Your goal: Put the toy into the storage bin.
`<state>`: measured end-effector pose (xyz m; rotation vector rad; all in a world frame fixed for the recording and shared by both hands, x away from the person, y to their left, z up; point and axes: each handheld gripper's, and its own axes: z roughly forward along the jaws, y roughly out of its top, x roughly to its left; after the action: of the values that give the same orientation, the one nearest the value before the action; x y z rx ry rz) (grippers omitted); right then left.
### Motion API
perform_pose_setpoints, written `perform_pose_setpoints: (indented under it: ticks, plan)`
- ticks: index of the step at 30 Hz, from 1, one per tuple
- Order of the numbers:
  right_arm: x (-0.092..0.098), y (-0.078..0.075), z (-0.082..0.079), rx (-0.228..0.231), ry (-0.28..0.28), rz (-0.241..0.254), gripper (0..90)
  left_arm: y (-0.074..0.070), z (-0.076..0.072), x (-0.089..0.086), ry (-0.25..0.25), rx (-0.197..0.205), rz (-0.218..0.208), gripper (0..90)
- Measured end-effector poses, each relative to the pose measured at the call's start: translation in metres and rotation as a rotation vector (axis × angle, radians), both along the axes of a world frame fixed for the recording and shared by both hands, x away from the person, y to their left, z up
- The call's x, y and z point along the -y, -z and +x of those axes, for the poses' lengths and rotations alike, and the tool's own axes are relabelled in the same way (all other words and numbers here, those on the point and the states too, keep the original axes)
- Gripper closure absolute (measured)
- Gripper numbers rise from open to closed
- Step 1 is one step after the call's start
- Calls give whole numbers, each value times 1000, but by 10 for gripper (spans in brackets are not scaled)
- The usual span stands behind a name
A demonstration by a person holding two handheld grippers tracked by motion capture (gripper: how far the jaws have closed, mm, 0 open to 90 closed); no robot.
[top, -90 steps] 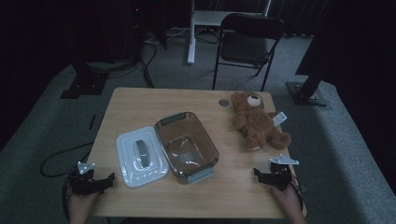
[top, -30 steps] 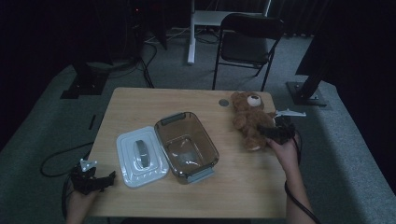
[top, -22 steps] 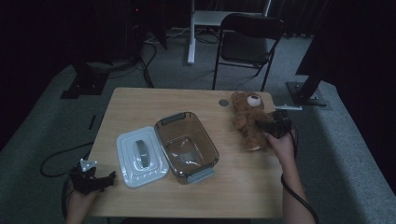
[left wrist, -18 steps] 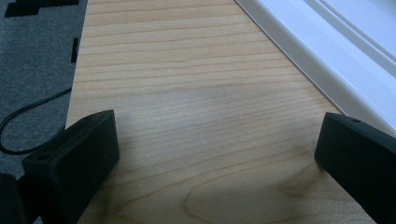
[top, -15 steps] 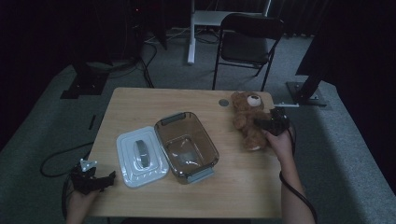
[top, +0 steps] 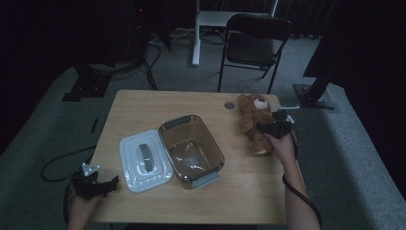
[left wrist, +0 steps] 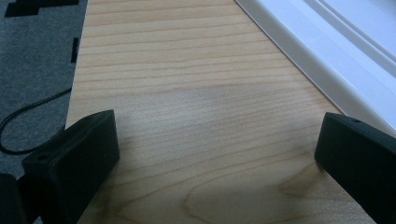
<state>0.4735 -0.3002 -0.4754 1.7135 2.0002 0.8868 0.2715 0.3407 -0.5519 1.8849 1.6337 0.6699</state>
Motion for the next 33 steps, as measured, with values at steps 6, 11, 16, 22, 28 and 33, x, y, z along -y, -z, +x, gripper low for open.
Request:
perform_pose_setpoints:
  ticks: [6,11,16,22,28,33]
  plan:
    - [3,6,3,-33,2,17,113,0,0,0,-1,0,0,6]
    - [-1,12,0,-30,-5,-3,161,0,0,0,-1,0,0,6]
    - [-8,13,-6,3,-17,-42,277,0,0,0,-3,0,0,6]
    - [-11,13,-12,45,-25,-62,430,0,0,0,-3,0,-1,6]
    - [-15,9,-15,72,-16,-89,566,0,0,0,-3,0,0,6]
    - [-15,2,-18,94,-3,-66,635,0,0,0,-3,0,0,6]
